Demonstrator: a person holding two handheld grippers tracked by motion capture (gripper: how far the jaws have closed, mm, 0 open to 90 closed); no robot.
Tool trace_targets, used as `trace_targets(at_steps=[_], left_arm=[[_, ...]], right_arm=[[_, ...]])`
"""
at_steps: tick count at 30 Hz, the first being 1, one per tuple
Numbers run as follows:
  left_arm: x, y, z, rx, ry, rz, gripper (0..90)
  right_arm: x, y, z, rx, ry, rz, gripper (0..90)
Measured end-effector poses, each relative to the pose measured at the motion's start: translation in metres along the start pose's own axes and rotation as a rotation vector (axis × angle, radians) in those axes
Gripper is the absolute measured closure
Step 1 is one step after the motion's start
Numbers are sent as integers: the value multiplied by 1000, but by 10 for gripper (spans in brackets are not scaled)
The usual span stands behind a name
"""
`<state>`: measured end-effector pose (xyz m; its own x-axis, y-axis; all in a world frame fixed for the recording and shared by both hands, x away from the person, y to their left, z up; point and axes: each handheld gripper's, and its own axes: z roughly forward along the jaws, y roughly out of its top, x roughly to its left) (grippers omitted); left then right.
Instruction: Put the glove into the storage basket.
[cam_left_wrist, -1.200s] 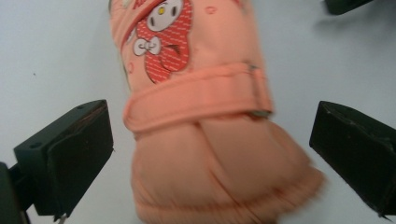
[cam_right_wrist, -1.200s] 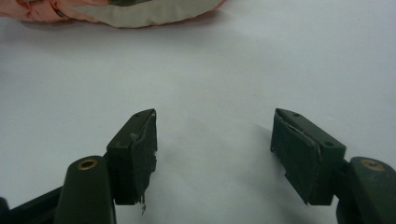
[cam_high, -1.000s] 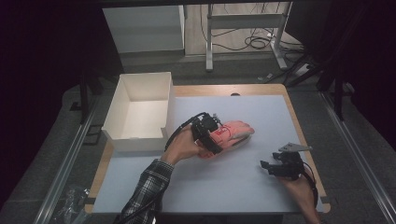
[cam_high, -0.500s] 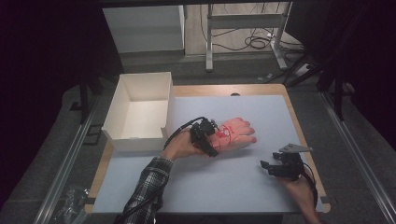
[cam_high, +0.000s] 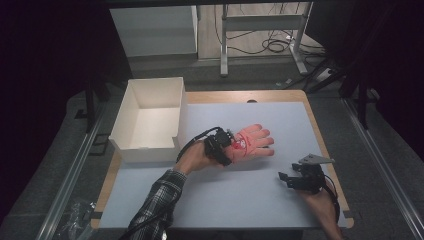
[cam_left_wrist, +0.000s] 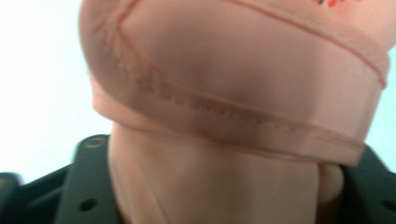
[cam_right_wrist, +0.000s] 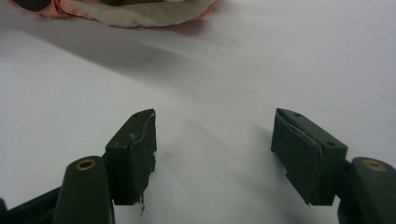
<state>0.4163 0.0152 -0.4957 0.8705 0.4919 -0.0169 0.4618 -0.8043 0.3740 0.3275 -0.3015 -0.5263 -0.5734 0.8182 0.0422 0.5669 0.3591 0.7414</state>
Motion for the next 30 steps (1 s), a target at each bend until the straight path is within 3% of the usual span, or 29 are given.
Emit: trace_targets(at_steps=[9, 15, 20, 24, 30], left_arm=[[5, -4, -10, -52, -19, -28, 515], [4, -2, -15, -63, -49, -60, 527], [4, 2, -21, -62, -33, -79, 533], [6, 5, -31, -71, -26, -102, 537], [8, 10, -47, -81, -8, -120, 539]], right_arm=[[-2, 0, -1, -5, 13, 7, 311], [-1, 0, 0, -13, -49, -29, 268], [-1, 0, 0, -22, -89, -59, 231], [0, 2, 5, 25, -92, -72, 181], [-2, 2, 5, 28, -87, -57, 170]])
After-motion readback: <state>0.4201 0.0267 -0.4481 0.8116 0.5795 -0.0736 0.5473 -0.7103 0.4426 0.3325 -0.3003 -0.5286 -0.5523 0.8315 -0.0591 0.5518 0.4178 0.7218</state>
